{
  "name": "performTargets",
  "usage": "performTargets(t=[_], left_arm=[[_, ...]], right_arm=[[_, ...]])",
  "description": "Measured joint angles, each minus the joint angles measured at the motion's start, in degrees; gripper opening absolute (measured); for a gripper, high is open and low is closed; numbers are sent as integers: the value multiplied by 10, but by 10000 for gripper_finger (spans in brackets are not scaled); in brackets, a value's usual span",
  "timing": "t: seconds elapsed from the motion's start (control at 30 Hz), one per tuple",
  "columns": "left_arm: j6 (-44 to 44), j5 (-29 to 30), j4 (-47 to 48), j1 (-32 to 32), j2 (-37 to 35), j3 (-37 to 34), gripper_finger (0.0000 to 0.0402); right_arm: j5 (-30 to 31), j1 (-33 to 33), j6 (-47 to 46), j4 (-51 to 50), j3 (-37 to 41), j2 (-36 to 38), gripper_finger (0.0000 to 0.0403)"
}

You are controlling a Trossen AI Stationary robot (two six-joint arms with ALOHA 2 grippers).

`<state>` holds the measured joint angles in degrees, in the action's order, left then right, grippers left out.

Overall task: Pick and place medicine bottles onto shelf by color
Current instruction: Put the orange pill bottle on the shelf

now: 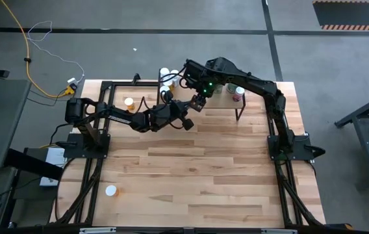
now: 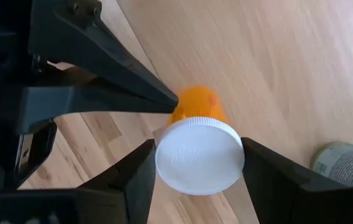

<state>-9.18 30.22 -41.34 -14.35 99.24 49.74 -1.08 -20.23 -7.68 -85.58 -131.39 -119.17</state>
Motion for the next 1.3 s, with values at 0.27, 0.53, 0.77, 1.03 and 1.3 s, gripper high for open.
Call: performTargets(t=[0.27, 0.53, 0.77, 1.03, 1.3], left_arm=[[2, 0, 2, 0, 0, 0, 0], [0, 1, 12, -2, 0, 0, 0], [-12, 29, 13, -2, -1, 0, 0], [-15, 36, 61, 18, -53, 0, 0], [-15, 35, 83, 35, -86, 0, 0]], right_arm=[[2, 0, 2, 29, 0, 0, 198], [42, 0, 3, 49, 0, 0, 198], [44, 0, 17, 46, 0, 0, 198], [45, 0, 39, 44, 0, 0, 198], [45, 0, 52, 44, 0, 0, 198]])
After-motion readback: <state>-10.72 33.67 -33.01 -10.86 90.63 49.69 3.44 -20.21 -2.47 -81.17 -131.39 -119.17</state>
